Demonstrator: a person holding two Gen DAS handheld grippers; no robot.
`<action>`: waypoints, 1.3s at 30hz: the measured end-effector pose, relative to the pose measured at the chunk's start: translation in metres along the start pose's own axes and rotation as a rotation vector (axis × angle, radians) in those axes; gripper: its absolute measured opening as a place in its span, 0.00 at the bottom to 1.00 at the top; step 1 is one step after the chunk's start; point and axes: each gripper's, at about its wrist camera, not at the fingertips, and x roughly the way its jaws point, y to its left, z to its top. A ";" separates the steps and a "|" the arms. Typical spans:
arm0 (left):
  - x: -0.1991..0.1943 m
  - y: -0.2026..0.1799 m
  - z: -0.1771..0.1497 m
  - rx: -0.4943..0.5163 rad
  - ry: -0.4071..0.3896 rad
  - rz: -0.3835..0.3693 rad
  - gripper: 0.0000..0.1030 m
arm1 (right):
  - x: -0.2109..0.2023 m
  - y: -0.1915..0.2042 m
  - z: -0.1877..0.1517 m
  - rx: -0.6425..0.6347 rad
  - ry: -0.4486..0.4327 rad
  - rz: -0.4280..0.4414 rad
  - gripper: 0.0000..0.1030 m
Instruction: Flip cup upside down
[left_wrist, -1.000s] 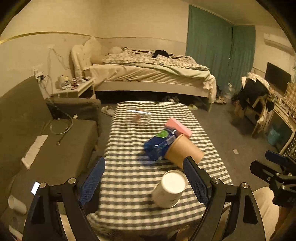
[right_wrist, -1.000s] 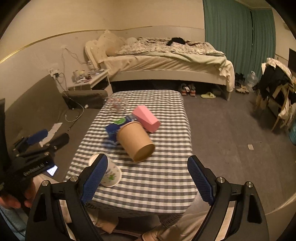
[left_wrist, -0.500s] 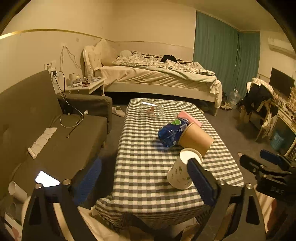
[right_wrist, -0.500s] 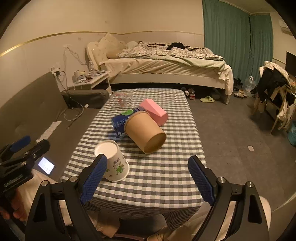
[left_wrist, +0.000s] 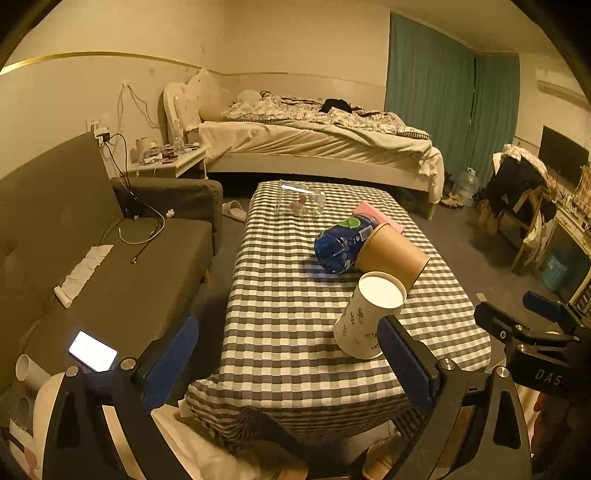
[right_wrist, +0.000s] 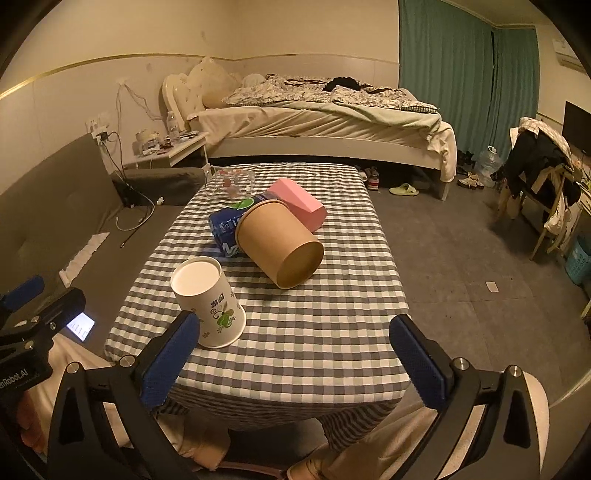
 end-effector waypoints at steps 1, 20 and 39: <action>0.000 -0.001 0.000 0.005 0.000 0.001 0.97 | 0.000 -0.001 0.000 0.003 -0.001 -0.001 1.00; 0.007 0.000 -0.002 0.009 0.026 0.014 0.98 | 0.001 -0.004 -0.003 0.011 -0.001 0.004 1.00; 0.009 0.003 -0.003 0.002 0.041 0.034 0.98 | 0.005 -0.003 -0.004 0.010 0.017 -0.012 1.00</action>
